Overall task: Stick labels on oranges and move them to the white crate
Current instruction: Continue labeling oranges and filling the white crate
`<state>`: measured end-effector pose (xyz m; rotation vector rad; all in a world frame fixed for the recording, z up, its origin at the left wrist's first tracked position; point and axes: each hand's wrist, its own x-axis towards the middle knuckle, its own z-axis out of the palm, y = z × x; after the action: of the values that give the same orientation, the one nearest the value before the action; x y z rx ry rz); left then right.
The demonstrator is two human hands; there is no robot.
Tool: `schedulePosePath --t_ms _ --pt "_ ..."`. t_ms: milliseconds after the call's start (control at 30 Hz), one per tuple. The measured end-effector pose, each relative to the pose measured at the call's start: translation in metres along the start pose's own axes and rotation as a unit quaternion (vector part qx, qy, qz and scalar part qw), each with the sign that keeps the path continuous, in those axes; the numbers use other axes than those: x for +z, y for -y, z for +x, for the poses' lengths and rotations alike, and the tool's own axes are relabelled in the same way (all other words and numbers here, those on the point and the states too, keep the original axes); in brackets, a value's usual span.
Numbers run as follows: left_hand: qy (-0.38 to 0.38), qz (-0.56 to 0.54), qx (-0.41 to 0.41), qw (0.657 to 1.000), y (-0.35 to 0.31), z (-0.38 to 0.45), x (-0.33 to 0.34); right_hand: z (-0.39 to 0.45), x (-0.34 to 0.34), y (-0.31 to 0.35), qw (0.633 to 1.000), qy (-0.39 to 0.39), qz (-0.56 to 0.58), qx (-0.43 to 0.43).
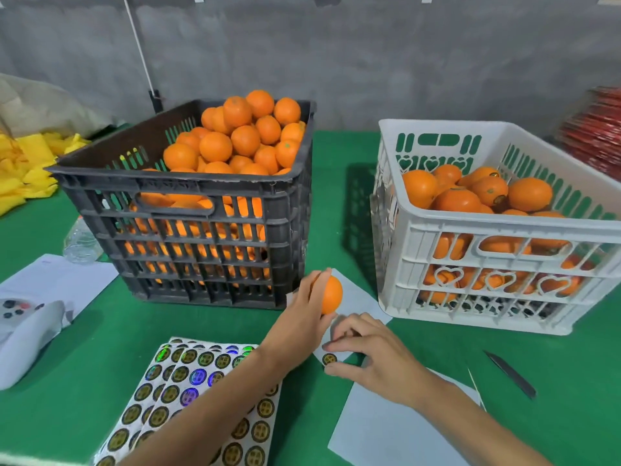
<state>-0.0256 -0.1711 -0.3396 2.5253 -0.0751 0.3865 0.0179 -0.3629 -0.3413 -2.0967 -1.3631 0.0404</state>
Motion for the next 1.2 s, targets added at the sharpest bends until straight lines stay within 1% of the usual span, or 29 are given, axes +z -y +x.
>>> schedulePosePath --t_ms 200,333,433,600,667,767,833,1000,1200 --pt "0.001 0.001 -0.005 1.0 -0.001 -0.002 -0.001 0.005 0.004 -0.002 1.0 -0.004 0.027 0.016" --pt "0.001 -0.001 -0.009 1.0 0.0 -0.003 -0.001 0.008 0.003 0.0 0.997 -0.003 0.057 0.044" --pt "-0.003 -0.005 -0.011 1.0 -0.001 -0.004 -0.002 0.011 0.004 0.003 0.998 -0.001 0.053 0.047" --pt "-0.005 -0.005 -0.006 1.0 0.001 -0.003 -0.001 0.016 0.001 0.009 0.993 0.021 0.082 0.078" --pt "-0.005 -0.007 -0.001 1.0 0.001 -0.003 -0.001 0.019 0.0 0.012 0.995 0.024 0.05 0.082" --pt "-0.004 -0.008 0.001 1.0 0.001 -0.003 -0.001 0.019 0.002 0.017 0.995 0.017 -0.058 0.082" --pt "-0.005 -0.009 -0.001 1.0 0.001 -0.004 -0.001 0.018 0.006 0.017 0.994 0.008 -0.07 0.079" --pt "-0.01 -0.021 -0.007 1.0 0.002 -0.003 -0.001 0.014 0.006 0.011 0.994 -0.01 0.017 0.103" --pt "-0.02 -0.002 0.008 1.0 0.004 -0.003 0.001 0.008 0.004 0.008 0.985 -0.008 0.115 0.128"
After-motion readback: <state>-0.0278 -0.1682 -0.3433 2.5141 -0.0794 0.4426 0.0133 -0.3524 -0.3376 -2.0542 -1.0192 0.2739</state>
